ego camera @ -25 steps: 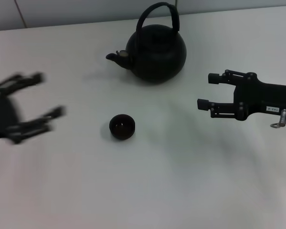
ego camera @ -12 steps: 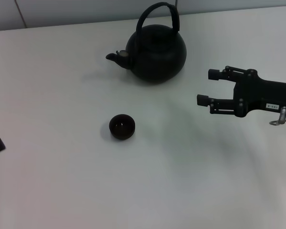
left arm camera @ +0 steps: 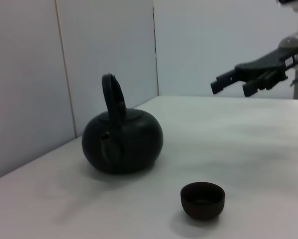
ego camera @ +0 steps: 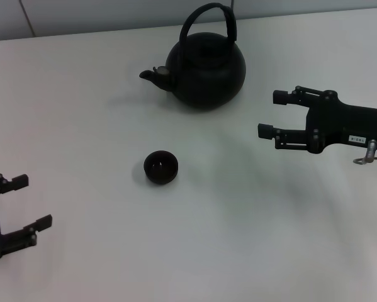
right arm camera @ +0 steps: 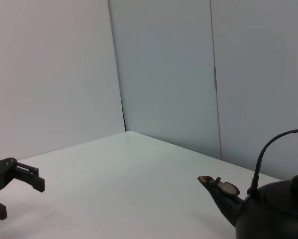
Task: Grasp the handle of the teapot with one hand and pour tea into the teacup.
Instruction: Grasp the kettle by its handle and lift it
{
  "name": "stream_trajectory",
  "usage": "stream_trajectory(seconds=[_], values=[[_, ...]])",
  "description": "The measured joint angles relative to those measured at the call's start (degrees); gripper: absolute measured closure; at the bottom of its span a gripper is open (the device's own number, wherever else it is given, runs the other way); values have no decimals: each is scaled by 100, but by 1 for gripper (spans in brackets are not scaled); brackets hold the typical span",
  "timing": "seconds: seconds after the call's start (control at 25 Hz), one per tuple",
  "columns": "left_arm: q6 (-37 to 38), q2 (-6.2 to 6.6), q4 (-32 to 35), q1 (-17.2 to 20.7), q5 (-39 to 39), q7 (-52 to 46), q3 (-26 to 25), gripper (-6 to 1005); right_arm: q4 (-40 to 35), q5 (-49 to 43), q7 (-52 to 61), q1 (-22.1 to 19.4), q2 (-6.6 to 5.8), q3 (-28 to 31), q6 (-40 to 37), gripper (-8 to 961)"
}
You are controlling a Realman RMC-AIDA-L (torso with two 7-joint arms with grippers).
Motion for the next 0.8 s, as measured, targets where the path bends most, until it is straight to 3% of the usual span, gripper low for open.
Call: stream_trajectory(seconds=[0.8], values=[[-12,-86,-4,-88,114,3,-10,187,253,367,-326,-79,14,-1,-27,131]])
